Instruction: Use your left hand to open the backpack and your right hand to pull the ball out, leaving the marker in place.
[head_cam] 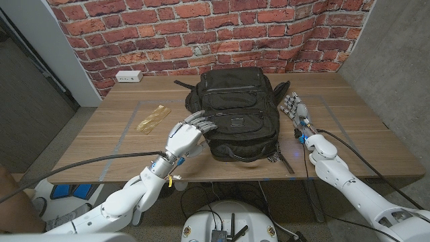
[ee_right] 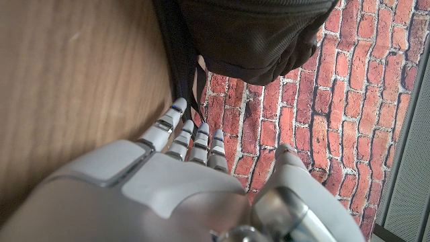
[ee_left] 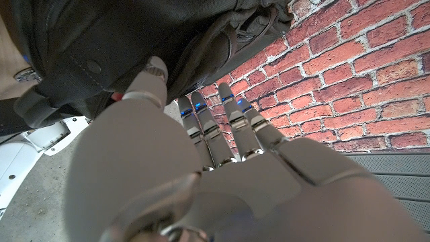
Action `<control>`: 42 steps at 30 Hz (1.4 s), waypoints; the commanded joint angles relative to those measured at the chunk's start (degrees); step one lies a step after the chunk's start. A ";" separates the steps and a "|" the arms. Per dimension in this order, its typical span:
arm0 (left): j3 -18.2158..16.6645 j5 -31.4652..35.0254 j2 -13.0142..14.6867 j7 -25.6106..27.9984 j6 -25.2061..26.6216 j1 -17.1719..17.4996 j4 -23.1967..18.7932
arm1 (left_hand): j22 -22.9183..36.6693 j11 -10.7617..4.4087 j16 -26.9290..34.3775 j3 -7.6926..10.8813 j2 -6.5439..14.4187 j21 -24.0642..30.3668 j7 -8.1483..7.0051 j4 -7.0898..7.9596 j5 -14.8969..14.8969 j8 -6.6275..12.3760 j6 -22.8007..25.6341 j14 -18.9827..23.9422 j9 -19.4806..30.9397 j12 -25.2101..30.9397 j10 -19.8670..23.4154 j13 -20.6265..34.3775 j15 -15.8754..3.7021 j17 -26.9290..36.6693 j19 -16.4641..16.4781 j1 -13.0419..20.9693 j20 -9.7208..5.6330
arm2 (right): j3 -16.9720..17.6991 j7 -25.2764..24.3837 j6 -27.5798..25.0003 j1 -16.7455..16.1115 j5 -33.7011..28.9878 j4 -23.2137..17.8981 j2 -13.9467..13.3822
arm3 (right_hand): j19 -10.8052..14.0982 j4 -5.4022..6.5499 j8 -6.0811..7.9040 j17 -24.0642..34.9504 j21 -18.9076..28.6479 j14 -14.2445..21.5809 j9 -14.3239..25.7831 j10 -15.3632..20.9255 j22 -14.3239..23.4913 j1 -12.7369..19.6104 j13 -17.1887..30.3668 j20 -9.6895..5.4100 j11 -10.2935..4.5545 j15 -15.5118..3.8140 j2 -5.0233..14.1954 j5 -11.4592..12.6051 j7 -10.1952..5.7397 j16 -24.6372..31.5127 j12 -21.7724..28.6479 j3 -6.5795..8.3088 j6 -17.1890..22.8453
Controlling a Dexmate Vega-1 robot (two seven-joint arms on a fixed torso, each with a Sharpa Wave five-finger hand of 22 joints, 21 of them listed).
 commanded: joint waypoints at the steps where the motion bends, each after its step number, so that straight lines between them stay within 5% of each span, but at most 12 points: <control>1: -0.06 0.15 0.82 0.24 0.17 -0.80 -0.41 | 0.16 -0.01 0.08 0.07 1.02 0.59 -0.14 0.14 0.32 0.39 1.69 1.59 0.22 0.35 1.57 0.29 -9.59 0.08 1.28 0.27 -9.42 | -0.05 0.05 0.22 0.13 -0.03 0.34 0.24 | 0.36 -0.39 -0.07 0.17 0.23 0.47 0.17 0.56 0.08 -0.22 0.14 0.18 -0.05 -0.15 2.00 -0.23 -0.07 0.31 0.02 0.22 0.38; 14: -0.16 1.06 0.67 -0.33 1.52 -0.97 -1.05 | 0.27 -0.31 -0.13 2.08 3.69 1.13 -0.73 0.53 0.16 0.31 9.29 9.60 0.18 0.17 9.40 0.43 -9.94 0.11 6.17 -1.42 -9.11 | -0.10 0.39 0.38 0.41 0.08 0.87 0.46 | 0.36 -0.45 -0.05 0.19 0.22 0.42 0.17 0.53 0.08 -0.25 0.14 0.19 -0.05 -0.13 2.03 -0.23 -0.09 0.34 0.00 0.26 0.44; 42: -0.59 0.78 -0.54 -1.79 2.97 -2.71 -1.12 | 0.21 -0.26 -0.10 6.85 5.79 0.52 -1.10 -0.18 -0.30 0.34 22.54 23.75 0.10 -0.05 24.31 0.77 -10.25 0.42 12.92 -5.63 -8.86 | -0.03 -0.19 0.19 0.65 0.06 1.37 0.72 | 0.41 -0.60 0.00 0.22 0.22 0.41 0.18 0.56 0.08 -0.25 0.14 0.12 -0.02 -0.13 2.05 -0.24 -0.02 0.42 0.01 0.34 0.66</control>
